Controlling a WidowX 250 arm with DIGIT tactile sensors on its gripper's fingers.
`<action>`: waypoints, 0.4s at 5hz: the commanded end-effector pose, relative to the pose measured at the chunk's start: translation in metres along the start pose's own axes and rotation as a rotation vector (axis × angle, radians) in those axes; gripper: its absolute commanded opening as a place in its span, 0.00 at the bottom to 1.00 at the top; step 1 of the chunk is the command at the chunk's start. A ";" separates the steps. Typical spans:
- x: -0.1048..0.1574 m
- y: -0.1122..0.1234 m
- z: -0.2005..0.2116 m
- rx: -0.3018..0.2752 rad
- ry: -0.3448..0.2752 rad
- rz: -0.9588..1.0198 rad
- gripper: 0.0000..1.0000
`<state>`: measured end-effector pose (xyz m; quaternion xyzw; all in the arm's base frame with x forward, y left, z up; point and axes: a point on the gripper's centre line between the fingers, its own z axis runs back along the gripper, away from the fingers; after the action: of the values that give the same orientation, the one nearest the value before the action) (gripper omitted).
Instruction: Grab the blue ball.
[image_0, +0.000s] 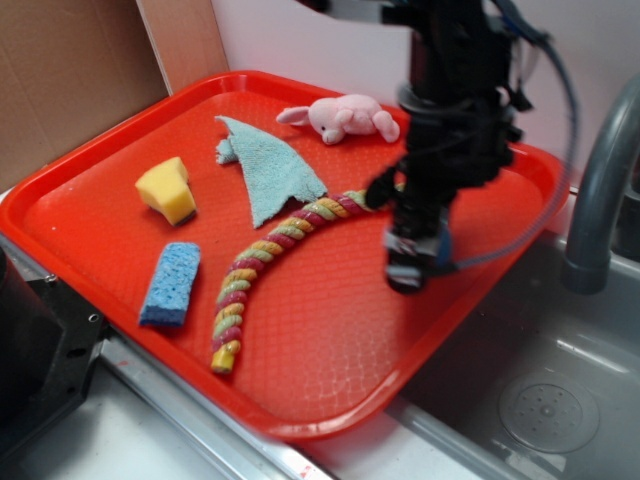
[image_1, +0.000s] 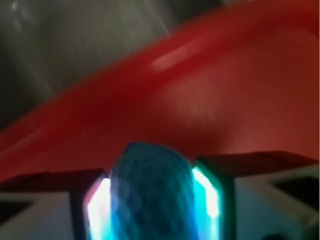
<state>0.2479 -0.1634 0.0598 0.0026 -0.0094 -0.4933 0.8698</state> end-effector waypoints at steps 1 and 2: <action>-0.053 -0.016 0.078 0.032 0.000 0.336 0.00; -0.082 -0.007 0.090 -0.015 0.020 0.587 0.00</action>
<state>0.2109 -0.0735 0.1371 0.0024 0.0267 -0.2151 0.9762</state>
